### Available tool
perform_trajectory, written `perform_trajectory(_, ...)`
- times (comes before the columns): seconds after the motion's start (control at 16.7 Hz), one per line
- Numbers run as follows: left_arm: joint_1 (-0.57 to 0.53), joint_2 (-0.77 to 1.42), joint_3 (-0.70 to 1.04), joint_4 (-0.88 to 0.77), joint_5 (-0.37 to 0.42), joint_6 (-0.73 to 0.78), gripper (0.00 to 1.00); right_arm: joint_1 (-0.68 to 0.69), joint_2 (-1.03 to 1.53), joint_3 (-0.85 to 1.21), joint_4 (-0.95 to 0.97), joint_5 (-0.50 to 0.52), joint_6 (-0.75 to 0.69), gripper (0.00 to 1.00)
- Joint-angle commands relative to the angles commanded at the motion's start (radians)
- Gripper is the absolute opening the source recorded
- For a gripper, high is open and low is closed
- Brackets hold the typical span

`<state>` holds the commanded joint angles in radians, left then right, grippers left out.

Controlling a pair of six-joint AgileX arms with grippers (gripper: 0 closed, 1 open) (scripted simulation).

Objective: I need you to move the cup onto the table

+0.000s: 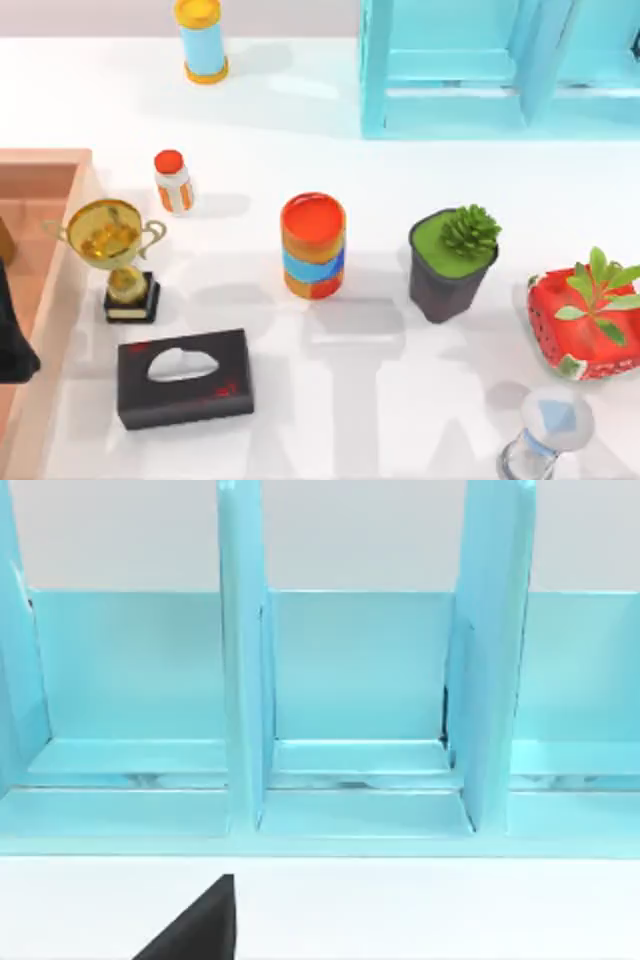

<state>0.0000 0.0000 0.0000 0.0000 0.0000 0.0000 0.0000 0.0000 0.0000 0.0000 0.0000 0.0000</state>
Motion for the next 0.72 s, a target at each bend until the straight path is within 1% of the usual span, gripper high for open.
perform_trajectory(0.18, 0.004, 0.013, 0.012, -0.013, 0.0, 0.004, 1.0, 0.0, 0.0, 0.0, 0.0, 0.0, 0.0, 1.0)
perform_trajectory(0.36, 0.032, 0.11, 0.106, -0.108, -0.001, 0.032, 1.0, 0.0, 0.0, 0.0, 0.0, 0.0, 0.0, 1.0)
perform_trajectory(0.54, 0.079, 0.303, 0.277, -0.296, -0.001, 0.08, 1.0, 0.0, 0.0, 0.0, 0.0, 0.0, 0.0, 1.0)
perform_trajectory(0.72, 0.134, 0.583, 0.485, -0.545, -0.002, 0.137, 1.0, 0.0, 0.0, 0.0, 0.0, 0.0, 0.0, 1.0)
